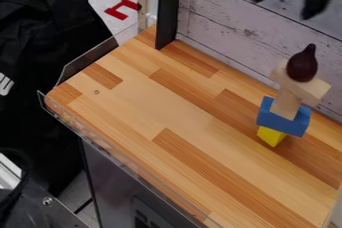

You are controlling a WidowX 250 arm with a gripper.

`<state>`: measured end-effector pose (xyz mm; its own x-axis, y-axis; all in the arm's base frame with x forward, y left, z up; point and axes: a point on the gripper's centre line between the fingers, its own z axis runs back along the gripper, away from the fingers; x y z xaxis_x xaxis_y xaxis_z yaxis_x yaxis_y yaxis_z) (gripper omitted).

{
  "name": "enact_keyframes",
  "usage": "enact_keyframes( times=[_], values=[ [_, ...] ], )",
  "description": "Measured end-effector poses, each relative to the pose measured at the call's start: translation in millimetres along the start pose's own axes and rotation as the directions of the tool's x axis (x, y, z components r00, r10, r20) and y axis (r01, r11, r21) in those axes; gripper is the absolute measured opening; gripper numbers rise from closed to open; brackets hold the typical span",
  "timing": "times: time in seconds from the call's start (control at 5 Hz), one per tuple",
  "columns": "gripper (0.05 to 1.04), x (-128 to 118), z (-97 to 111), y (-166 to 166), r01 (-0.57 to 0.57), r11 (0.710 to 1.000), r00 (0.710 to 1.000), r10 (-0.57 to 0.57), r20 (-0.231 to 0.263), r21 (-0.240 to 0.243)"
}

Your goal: Put the red vase shaped object on top of the tower

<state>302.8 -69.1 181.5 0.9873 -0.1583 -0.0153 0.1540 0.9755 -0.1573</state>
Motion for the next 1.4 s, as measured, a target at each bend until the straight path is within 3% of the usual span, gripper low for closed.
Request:
enact_keyframes(
  times=[0.4, 0.6, 0.8, 1.0, 1.2, 1.4],
  values=[
    [0.999, -44.6, -43.2, 36.1, -0.1, 0.994, 0.992, 0.097, -0.078, -0.034],
    [0.999, -50.3, -59.2, 38.2, -0.108, 0.994, 0.991, 0.105, -0.08, -0.028],
    [0.999, -46.5, -71.8, 33.3, -0.095, 0.994, 0.994, 0.098, -0.051, 0.047],
    [0.999, -37.1, -87.7, 25.4, -0.078, 0.993, 0.994, 0.084, -0.065, 0.091],
    [0.999, -29.3, -92.8, 23.8, -0.108, 0.988, 0.993, 0.112, -0.032, 0.11],
    [0.999, -25.5, -94.6, 19.3, -0.159, 0.984, 0.986, 0.162, -0.031, 0.083]
  ],
)
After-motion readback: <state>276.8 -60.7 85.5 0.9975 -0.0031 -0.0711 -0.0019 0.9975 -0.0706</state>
